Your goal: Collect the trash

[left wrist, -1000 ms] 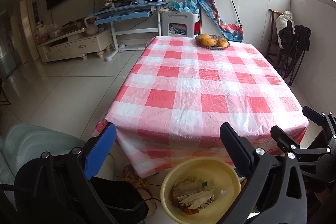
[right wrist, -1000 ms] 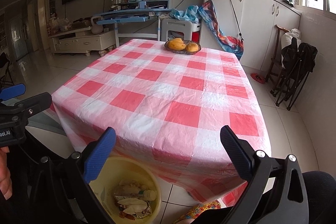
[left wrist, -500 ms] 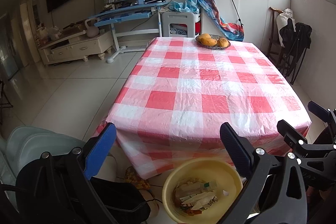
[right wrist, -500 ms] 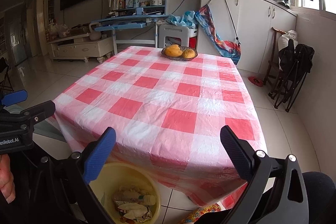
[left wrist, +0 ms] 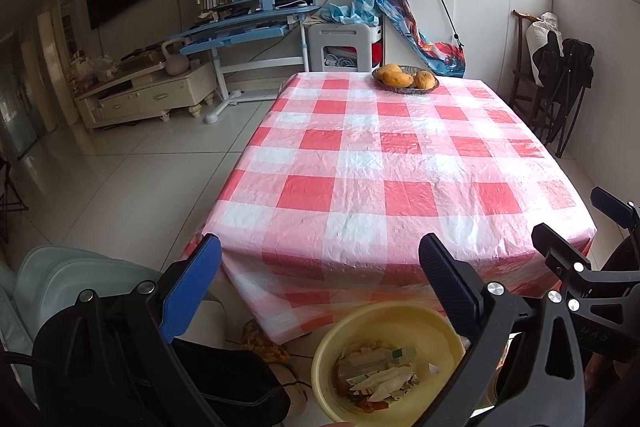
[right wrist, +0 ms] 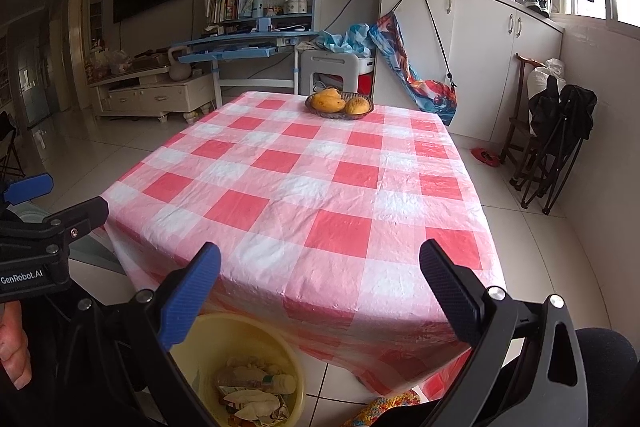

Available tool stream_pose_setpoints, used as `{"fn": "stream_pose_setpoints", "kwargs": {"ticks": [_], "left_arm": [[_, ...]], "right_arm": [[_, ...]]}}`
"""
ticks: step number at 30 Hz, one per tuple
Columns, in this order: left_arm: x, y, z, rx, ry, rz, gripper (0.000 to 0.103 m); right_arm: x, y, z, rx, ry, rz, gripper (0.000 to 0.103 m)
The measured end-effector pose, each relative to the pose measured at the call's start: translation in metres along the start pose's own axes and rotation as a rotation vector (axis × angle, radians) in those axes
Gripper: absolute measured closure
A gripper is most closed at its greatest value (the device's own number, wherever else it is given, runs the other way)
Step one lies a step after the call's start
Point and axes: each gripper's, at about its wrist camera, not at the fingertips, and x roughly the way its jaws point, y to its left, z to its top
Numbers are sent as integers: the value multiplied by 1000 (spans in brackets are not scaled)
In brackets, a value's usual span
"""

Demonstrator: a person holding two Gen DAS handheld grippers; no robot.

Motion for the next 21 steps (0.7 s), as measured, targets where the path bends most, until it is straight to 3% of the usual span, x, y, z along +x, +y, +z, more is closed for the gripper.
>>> {"fn": "stream_pose_setpoints", "kwargs": {"ticks": [21], "left_arm": [[-9, 1, -3, 28, -38, 9, 7]], "right_arm": [[4, 0, -1, 4, -12, -36, 8]]}}
